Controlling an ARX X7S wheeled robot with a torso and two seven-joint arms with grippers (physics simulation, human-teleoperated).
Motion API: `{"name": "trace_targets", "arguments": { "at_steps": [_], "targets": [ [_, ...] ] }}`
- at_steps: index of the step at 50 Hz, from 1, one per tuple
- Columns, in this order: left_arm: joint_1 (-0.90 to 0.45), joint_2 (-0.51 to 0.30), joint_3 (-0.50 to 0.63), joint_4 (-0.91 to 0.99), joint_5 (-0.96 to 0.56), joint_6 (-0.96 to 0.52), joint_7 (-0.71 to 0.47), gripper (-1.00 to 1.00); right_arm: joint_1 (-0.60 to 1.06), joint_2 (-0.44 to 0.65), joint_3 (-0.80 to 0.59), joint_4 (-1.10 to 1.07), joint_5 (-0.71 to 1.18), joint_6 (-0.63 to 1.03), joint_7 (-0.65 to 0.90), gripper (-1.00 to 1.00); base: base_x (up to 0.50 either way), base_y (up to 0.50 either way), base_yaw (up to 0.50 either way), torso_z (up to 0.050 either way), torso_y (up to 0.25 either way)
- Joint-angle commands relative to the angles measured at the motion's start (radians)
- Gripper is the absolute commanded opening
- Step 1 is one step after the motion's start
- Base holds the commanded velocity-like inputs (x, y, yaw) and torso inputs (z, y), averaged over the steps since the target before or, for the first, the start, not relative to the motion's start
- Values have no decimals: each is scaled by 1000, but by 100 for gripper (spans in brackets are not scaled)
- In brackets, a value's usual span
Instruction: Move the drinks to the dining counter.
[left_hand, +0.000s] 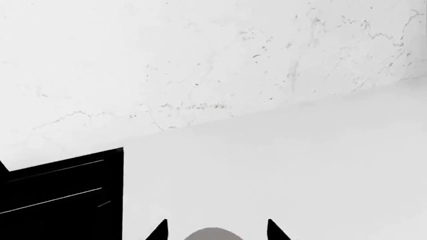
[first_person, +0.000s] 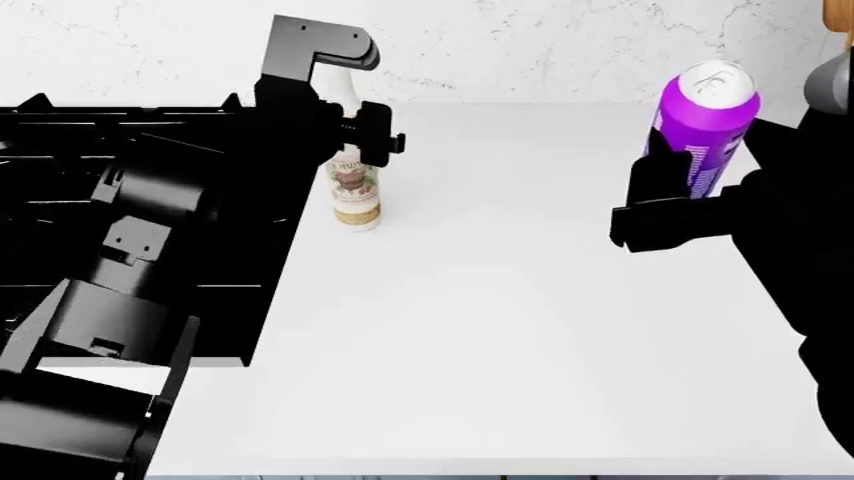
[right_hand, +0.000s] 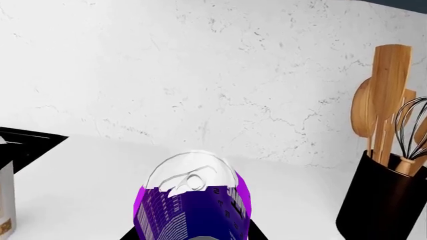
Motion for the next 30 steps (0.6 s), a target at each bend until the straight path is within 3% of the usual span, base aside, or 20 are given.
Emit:
{"name": "trace_targets", "arguments": {
  "at_steps": [1,6,12,16,21,24,27,30],
  "targets": [
    [39,-28,3,35,-7,11,-6,-100,-5,11,-1,-8,-3,-5,2,-100,0,0,0,0,0],
    [108,-101,-67,283,-84,-91,-111,-100,37,65,-15,-54,130,-53,100,-100,0,0,0,0,0],
    [177,-198,-252,724,-274,-318,-366,-100,20,124,49,-167,229,-142,160,-100,0,0,0,0,2],
    [198,-246,-408,949,-458,-483,-530,-100,21,136,59,-215,284,-186,173,-100,0,0,0,0,0],
    [209,-327,-642,1112,-817,-665,-775,-100,46,168,65,-277,362,-251,206,-100,0,0,0,0,0],
    [219,-422,-735,1130,-1061,-663,-950,-100,54,218,84,-316,405,-290,223,-100,0,0,0,0,3],
    [262,-576,-808,1179,-1334,-573,-1107,-100,54,269,145,-343,446,-336,222,-100,0,0,0,0,0],
    [328,-662,-889,1231,-1455,-525,-1160,-100,19,297,186,-345,450,-350,216,-100,0,0,1,0,0]
  ]
}}
